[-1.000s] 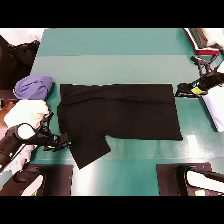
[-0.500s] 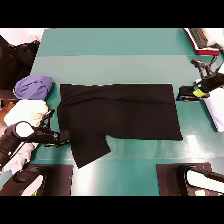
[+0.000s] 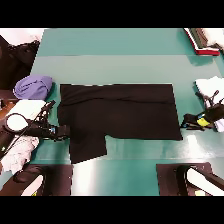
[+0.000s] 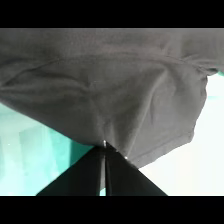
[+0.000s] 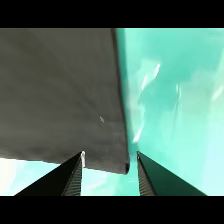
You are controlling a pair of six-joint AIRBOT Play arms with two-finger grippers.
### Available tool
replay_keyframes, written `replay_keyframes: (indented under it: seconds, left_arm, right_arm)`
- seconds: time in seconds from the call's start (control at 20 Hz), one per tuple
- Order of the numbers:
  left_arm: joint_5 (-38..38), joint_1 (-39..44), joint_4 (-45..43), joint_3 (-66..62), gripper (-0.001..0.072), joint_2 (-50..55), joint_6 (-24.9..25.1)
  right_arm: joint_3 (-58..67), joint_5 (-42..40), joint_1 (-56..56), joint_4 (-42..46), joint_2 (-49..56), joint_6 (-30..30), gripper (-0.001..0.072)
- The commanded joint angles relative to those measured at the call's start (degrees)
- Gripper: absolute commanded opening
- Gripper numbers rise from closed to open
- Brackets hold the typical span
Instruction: Fold the shirts.
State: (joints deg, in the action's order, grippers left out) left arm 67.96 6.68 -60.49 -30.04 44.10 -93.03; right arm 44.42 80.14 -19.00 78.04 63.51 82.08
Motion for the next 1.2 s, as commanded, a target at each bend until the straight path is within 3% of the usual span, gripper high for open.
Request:
replay_keyframes:
  seconds: [0.0,0.35,0.4,0.5,0.65,0.95,1.15]
  left_arm:
    - [0.6,0.0,0.1,-0.4,0.0022,0.0,0.5]
    - [0.9,0.0,0.1,-0.4,0.0023,0.0,1.6]
    - [1.1,0.0,0.1,-0.4,0.0022,0.0,1.6]
    - [1.4,0.0,0.1,-0.4,0.0022,-0.1,2.0]
    - [4.1,0.0,0.1,-1.6,0.0021,-0.1,3.3]
    - [16.1,0.0,0.9,-14.1,0.0021,-0.8,3.4]
    - [19.8,0.0,1.0,-17.0,0.0021,-7.4,-0.5]
  right_arm:
    - [-5.9,-2.7,-0.5,-0.5,-1.0,-1.1,0.0387]
    - [-8.5,-4.0,3.6,-0.3,-1.1,-1.1,0.0385]
    - [-8.5,-3.6,3.5,-0.4,-1.1,-1.1,0.0333]
    - [-8.5,-3.2,3.5,-0.3,-1.1,-1.4,0.003]
    - [-8.3,-0.6,3.5,0.1,-3.1,-1.7,0.0014]
    - [-8.3,6.1,3.5,1.3,-18.0,-1.0,0.0012]
    - [-8.3,11.4,2.5,4.4,-25.0,1.0,0.0012]
